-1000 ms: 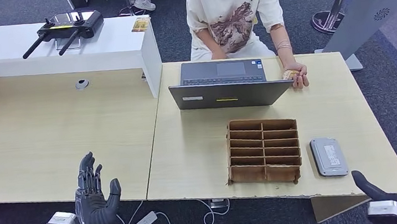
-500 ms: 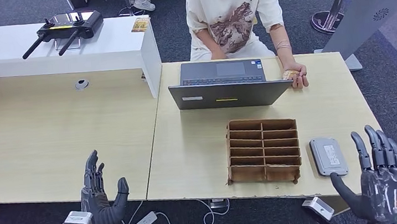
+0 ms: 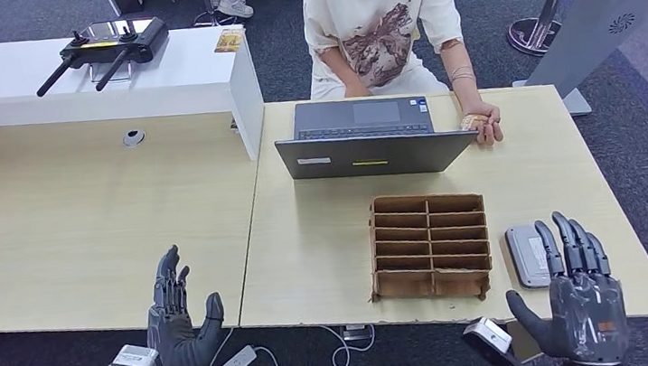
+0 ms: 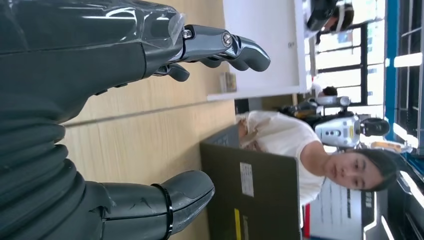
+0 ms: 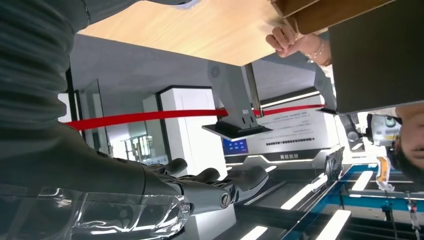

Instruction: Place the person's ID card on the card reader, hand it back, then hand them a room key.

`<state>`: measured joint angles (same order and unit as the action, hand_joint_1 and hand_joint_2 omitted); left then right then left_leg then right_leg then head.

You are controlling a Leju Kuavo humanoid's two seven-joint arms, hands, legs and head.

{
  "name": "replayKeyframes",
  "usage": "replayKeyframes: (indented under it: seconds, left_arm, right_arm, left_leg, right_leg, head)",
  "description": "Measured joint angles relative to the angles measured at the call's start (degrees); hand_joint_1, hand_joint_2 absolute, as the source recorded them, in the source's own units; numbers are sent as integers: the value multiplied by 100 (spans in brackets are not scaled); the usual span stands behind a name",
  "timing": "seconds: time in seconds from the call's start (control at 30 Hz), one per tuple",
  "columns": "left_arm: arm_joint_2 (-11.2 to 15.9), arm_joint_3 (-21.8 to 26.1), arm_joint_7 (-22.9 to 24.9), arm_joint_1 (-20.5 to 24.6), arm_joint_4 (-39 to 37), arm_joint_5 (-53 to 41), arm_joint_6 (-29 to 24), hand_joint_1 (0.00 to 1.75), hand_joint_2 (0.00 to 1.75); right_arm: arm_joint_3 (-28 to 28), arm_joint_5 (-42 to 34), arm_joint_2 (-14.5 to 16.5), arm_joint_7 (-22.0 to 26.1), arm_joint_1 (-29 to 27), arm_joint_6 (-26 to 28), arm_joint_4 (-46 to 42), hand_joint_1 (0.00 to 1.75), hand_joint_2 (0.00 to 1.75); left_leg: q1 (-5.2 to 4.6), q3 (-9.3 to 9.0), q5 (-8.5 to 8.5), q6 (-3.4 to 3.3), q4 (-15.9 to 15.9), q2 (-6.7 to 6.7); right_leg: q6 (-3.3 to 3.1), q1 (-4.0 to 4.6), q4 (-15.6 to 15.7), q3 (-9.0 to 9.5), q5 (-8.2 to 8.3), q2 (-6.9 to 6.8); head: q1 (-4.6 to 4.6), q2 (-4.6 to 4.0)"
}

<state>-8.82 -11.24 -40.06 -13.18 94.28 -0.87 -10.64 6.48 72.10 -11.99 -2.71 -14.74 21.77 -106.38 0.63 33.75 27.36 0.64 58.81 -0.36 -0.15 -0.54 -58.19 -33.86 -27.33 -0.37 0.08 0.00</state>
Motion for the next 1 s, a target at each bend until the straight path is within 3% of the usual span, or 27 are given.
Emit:
replayKeyframes:
  seconds: [0.1, 0.2, 0.43, 1.0]
  left_arm:
    - [-33, -130, 125, 12, -171, 480, 529, 0, 175]
    - [-53, -296, 298, 72, -392, 682, 725, 0, 175]
    - [-55, -530, 409, 171, -718, 733, 762, 0, 175]
    - [-49, -557, 455, 184, -853, 481, 543, 0, 175]
  right_arm:
    - [116, -155, -35, -15, 78, -56, 65, 0, 175]
    - [198, -146, -61, -26, 168, -110, 134, 0, 175]
    - [350, 171, -71, -155, 289, -245, 263, 0, 175]
    - [630, 188, -71, -206, 602, -772, 589, 0, 175]
  left_leg:
    - [-1, 0, 0, 0, 0, 1]
    - [-1, -1, 0, 0, 0, 0]
    - [0, 0, 0, 0, 0, 1]
    - [0, 0, 0, 0, 0, 0]
  right_leg:
    - [0, -1, 0, 0, 0, 0]
    - [0, -2, 0, 0, 1, 0]
    - [0, -1, 0, -1, 0, 1]
    - [0, 0, 0, 0, 0, 1]
  head:
    - [0, 0]
    - [0, 0]
    - [-1, 0]
    - [0, 0]
